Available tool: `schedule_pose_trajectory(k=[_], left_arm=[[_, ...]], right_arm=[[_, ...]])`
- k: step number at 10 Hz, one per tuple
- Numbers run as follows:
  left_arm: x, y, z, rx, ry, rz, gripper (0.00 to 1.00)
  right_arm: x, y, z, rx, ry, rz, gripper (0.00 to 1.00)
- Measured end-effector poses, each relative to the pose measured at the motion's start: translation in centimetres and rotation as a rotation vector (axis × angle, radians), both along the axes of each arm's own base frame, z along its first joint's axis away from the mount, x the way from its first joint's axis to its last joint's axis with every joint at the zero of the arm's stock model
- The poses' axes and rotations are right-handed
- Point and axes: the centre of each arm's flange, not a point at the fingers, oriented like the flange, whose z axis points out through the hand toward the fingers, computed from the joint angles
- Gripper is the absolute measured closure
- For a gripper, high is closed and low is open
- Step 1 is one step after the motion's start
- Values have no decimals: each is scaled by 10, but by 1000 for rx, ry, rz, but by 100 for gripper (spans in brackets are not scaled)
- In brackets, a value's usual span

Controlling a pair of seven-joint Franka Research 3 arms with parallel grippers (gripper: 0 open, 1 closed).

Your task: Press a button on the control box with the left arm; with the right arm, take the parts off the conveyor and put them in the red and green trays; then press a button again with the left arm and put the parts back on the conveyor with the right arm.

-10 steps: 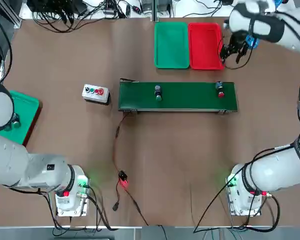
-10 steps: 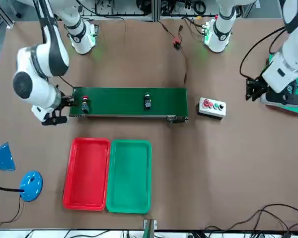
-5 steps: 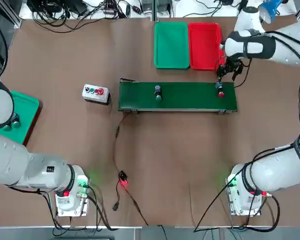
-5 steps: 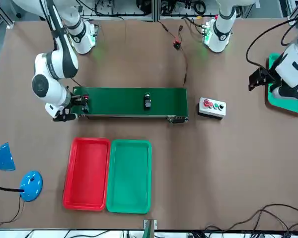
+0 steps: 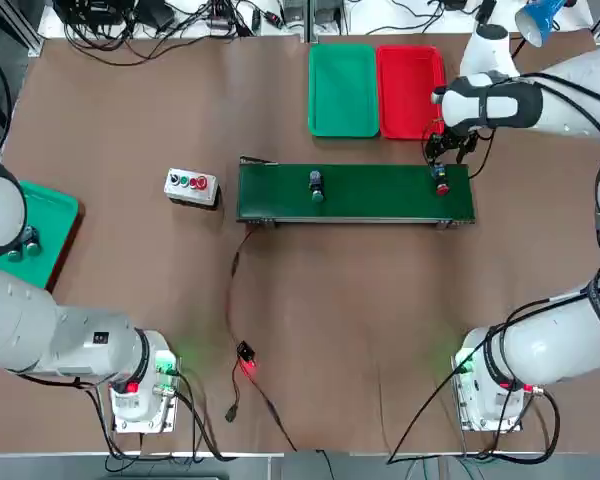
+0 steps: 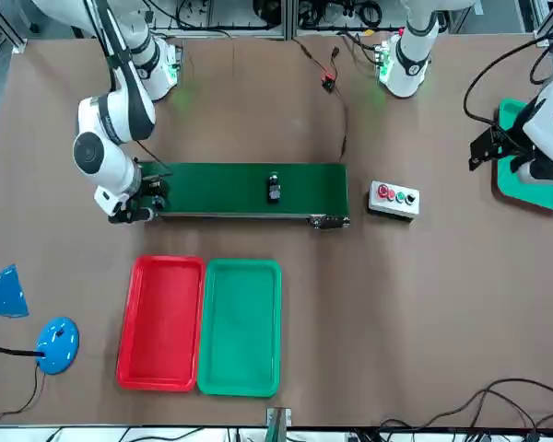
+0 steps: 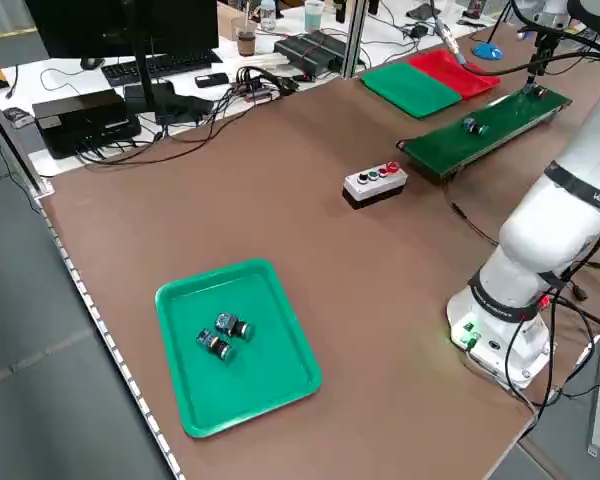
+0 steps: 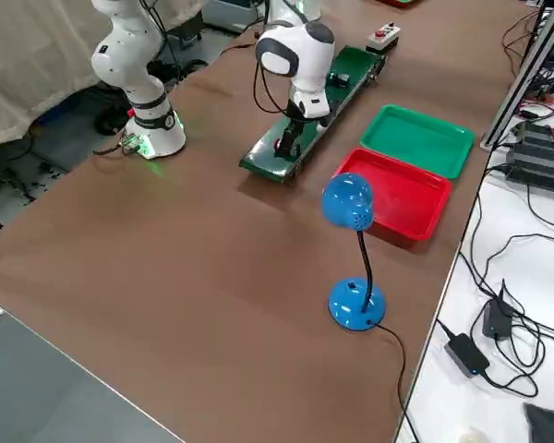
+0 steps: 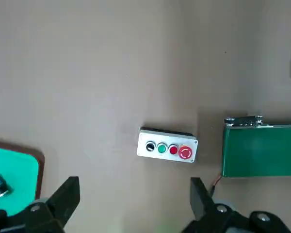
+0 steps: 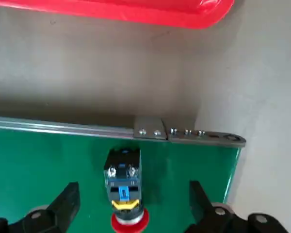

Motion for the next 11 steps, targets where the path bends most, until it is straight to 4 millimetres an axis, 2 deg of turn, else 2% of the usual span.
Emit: schedule_pose_trajectory(k=[3,5,6,7,8,9,11], left_arm=[[1,5,0,1,-6,15,0],[2,5,0,1,-6,16,0],[2,5,0,1,-6,16,0],[2,5,0,1,-6,16,0],[2,5,0,1,-10,16,0],[3,5,1,0,-16,16,0],[3,4,1,0,-20,15,0]], right_arm=[[-13,-2,-23,-3,7,-1,4],[-15,-1,-25,-4,11,2,13],[-15,0,-25,-4,11,5,30],[-16,5,-24,-4,11,14,41],[-17,9,-24,-4,10,23,45],[-17,11,-24,-4,9,25,64],[-16,12,-23,-4,5,22,67]])
